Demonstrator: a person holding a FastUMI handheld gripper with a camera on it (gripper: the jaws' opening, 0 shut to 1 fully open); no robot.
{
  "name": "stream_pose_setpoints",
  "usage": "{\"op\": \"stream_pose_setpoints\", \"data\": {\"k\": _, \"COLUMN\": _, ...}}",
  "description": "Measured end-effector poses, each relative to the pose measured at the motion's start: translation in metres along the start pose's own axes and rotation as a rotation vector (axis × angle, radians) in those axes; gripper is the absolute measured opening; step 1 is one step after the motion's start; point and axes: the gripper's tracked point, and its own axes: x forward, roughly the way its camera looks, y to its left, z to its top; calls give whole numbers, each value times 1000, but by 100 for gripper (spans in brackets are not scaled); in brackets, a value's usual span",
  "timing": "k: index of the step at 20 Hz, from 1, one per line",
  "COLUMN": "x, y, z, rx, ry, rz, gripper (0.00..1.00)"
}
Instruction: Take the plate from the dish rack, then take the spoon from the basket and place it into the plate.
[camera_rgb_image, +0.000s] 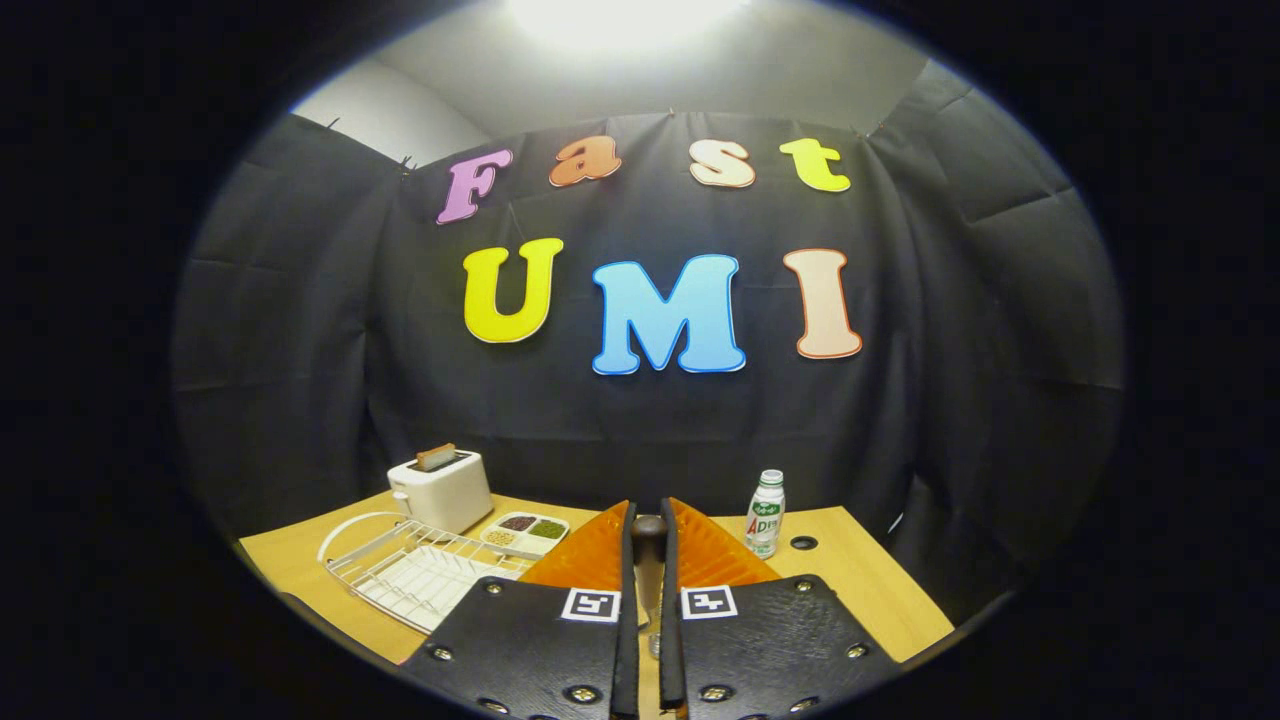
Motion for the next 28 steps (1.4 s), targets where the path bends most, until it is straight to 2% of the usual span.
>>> {"op": "stream_pose_setpoints", "data": {"k": 8, "x": -37, "y": 47, "z": -36, "rx": 27, "ry": 77, "rz": 58, "gripper": 8}}
{"op": "stream_pose_setpoints", "data": {"k": 13, "x": -53, "y": 91, "z": -73, "rx": 84, "ry": 154, "rz": 148, "gripper": 8}}
{"op": "stream_pose_setpoints", "data": {"k": 20, "x": -54, "y": 137, "z": -125, "rx": 95, "ry": 246, "rz": 269, "gripper": 8}}
{"op": "stream_pose_setpoints", "data": {"k": 28, "x": -51, "y": 163, "z": -150, "rx": 66, "ry": 251, "rz": 337, "gripper": 8}}
